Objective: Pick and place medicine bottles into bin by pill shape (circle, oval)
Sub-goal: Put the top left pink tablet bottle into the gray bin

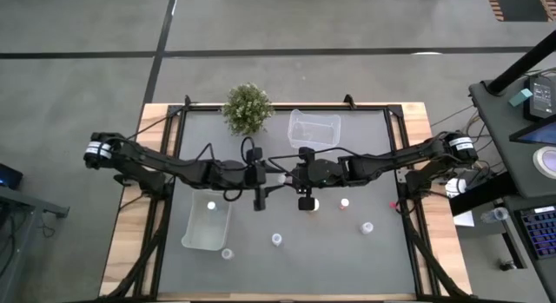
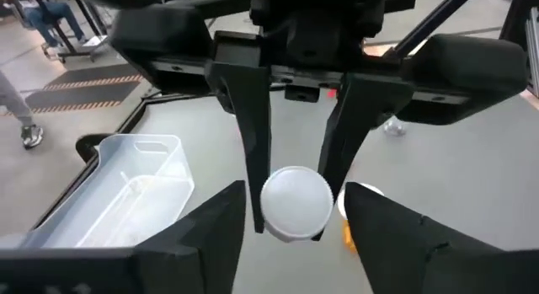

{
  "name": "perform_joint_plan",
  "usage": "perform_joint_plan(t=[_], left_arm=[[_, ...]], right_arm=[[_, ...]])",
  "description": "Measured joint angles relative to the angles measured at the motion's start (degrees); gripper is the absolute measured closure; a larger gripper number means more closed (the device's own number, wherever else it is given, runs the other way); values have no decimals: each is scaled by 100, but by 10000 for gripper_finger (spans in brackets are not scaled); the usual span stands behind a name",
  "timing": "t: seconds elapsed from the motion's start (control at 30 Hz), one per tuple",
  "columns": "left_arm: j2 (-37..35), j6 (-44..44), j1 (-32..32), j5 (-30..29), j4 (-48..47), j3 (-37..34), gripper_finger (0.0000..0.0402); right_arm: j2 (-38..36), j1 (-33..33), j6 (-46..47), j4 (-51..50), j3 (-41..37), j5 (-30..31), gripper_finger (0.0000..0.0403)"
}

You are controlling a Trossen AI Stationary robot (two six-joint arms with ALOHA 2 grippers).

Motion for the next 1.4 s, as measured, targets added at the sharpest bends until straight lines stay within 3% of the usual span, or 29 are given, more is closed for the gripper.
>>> perform_joint_plan(t=[0.33,0.6,0.97,1.1,1.4], left_arm=[[-27,64,0,-4,4,-6,304],[-27,62,0,-4,8,-8,307],[-40,12,-75,-44,-76,7,307],[-161,-426,-263,-74,-911,238,307],[-498,-2438,-1172,-410,-4558,1741,307]], right_arm=[[0,0,0,3,0,0,298],[0,0,113,24,0,-2,293],[-133,0,351,-197,0,-3,196],[-440,-20,228,-619,0,-4,176],[-1008,-137,-101,-1113,-16,-2,174]])
